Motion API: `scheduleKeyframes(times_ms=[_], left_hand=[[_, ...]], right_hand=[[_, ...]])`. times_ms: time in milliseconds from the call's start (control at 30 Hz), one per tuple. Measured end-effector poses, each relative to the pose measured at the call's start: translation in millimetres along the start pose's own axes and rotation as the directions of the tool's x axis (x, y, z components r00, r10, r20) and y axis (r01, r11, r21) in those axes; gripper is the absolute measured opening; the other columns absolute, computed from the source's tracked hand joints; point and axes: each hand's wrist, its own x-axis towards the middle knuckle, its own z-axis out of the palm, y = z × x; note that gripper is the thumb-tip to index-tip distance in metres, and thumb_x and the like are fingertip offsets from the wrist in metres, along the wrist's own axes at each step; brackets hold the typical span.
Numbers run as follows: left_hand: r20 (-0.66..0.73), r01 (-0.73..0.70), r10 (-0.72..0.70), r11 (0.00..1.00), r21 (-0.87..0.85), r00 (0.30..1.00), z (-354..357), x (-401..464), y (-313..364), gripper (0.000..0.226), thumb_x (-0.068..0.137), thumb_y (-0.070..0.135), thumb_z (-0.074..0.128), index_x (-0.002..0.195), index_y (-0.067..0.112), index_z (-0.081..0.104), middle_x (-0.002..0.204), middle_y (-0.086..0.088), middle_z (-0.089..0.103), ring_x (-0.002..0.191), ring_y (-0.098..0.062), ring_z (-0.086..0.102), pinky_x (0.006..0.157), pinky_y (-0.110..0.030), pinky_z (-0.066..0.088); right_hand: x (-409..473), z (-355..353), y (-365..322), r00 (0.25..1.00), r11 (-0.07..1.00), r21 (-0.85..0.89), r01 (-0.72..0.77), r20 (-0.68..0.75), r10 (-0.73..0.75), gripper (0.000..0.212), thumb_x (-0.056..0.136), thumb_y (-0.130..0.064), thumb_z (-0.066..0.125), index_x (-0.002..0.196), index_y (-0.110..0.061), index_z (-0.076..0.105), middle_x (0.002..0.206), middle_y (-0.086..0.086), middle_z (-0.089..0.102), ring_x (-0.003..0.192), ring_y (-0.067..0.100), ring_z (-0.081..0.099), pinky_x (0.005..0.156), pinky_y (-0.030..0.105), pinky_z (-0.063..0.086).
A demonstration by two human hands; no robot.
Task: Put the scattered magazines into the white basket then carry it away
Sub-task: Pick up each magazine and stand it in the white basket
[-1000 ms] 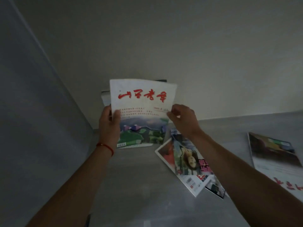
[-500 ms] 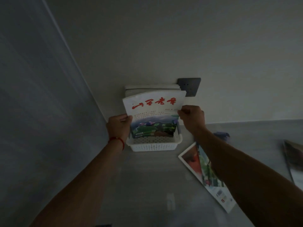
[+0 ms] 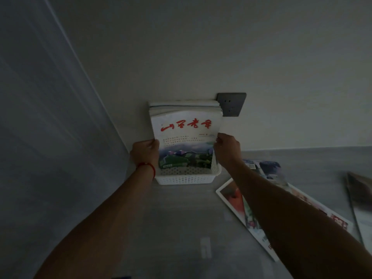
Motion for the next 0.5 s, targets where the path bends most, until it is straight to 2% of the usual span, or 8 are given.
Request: scheduleKeyframes(times_ms=[67, 133, 167, 233, 333, 367, 433, 500], left_hand=[[0.031, 0.055, -0.055, 0.998, -0.011, 0.998, -0.5, 2.6, 1.2, 0.019, 0.086, 0.009, 0.058, 0.089, 0.0, 0.074, 0.103, -0.016, 0.075, 0.091, -0.031, 0.071, 0.076, -0.033, 0.057], [0.042, 0.078, -0.077, 0.997, -0.018, 0.996, -2.3, -2.2, 0.4, 0.021, 0.086, 0.003, 0.058, 0.103, -0.002, 0.069, 0.119, -0.018, 0.069, 0.107, -0.035, 0.065, 0.084, -0.033, 0.051], [0.046, 0.077, -0.078, 0.997, 0.014, 0.996, -2.5, -8.1, -1.3, 0.02, 0.086, 0.003, 0.057, 0.102, -0.002, 0.069, 0.12, -0.021, 0.068, 0.108, -0.037, 0.064, 0.084, -0.036, 0.051], [0.013, 0.037, -0.038, 0.997, 0.074, 0.999, 0.9, -30.2, -4.0, 0.016, 0.087, 0.006, 0.053, 0.089, -0.001, 0.067, 0.107, -0.021, 0.07, 0.096, -0.038, 0.066, 0.07, -0.037, 0.049], [-0.027, -0.035, 0.035, 0.999, 0.029, 0.999, 18.6, -90.9, -5.1, 0.019, 0.087, 0.003, 0.05, 0.1, 0.005, 0.065, 0.101, -0.013, 0.069, 0.095, -0.031, 0.066, 0.07, -0.035, 0.049], [0.015, -0.068, 0.068, 0.998, 0.007, 0.998, 27.5, -115.0, -5.0, 0.026, 0.085, -0.001, 0.052, 0.105, 0.007, 0.065, 0.106, -0.011, 0.068, 0.098, -0.028, 0.064, 0.078, -0.034, 0.051], [0.189, -0.156, 0.152, 0.988, 0.002, 0.97, 49.2, -161.7, -6.4, 0.04, 0.079, -0.008, 0.053, 0.114, 0.008, 0.064, 0.116, -0.012, 0.067, 0.106, -0.028, 0.063, 0.092, -0.039, 0.053], [0.399, -0.271, 0.24, 0.962, 0.021, 0.885, 72.9, -200.1, -3.5, 0.044, 0.077, -0.011, 0.051, 0.114, 0.008, 0.066, 0.117, -0.011, 0.068, 0.11, -0.028, 0.063, 0.096, -0.041, 0.051]], right_hand=[[-5.7, -4.6, -0.2, 0.996, 0.997, 0.073, 0.016, 0.09, -0.023, 0.037, 0.092, -0.006, 0.057, 0.129, -0.01, 0.058, 0.128, 0.013, 0.066, 0.11, 0.031, 0.064, 0.084, 0.026, 0.049], [-16.2, -11.1, 3.9, 0.984, 0.995, 0.044, 0.089, 0.151, -0.095, 0.047, 0.096, -0.015, 0.06, 0.14, -0.013, 0.048, 0.137, 0.012, 0.06, 0.121, 0.031, 0.061, 0.098, 0.035, 0.053], [-21.7, -14.7, 10.6, 0.977, 0.992, -0.007, 0.128, 0.175, -0.125, 0.049, 0.097, -0.019, 0.059, 0.144, -0.014, 0.045, 0.14, 0.012, 0.057, 0.123, 0.031, 0.059, 0.103, 0.042, 0.051], [-34.7, -23.8, 33.1, 0.959, 0.978, -0.086, 0.19, 0.229, -0.166, 0.05, 0.097, -0.017, 0.056, 0.146, -0.015, 0.044, 0.143, 0.013, 0.053, 0.126, 0.03, 0.057, 0.106, 0.042, 0.048], [-59.1, -49.8, 86.6, 0.949, 0.967, -0.151, 0.205, 0.272, -0.159, 0.05, 0.094, -0.008, 0.057, 0.143, -0.011, 0.05, 0.144, 0.014, 0.051, 0.13, 0.03, 0.053, 0.108, 0.034, 0.039], [-67.0, -62.1, 107.9, 0.954, 0.962, -0.186, 0.201, 0.262, -0.148, 0.048, 0.093, -0.007, 0.057, 0.141, -0.009, 0.052, 0.143, 0.016, 0.052, 0.132, 0.03, 0.051, 0.109, 0.034, 0.037], [-83.0, -91.0, 153.6, 0.967, 0.945, -0.281, 0.166, 0.235, -0.1, 0.047, 0.093, -0.008, 0.058, 0.139, -0.009, 0.055, 0.142, 0.017, 0.054, 0.131, 0.033, 0.052, 0.108, 0.037, 0.039], [-96.7, -125.4, 194.3, 0.97, 0.894, -0.424, 0.143, 0.239, -0.041, 0.045, 0.092, -0.015, 0.057, 0.137, -0.015, 0.056, 0.139, 0.013, 0.055, 0.123, 0.034, 0.058, 0.1, 0.042, 0.049]])
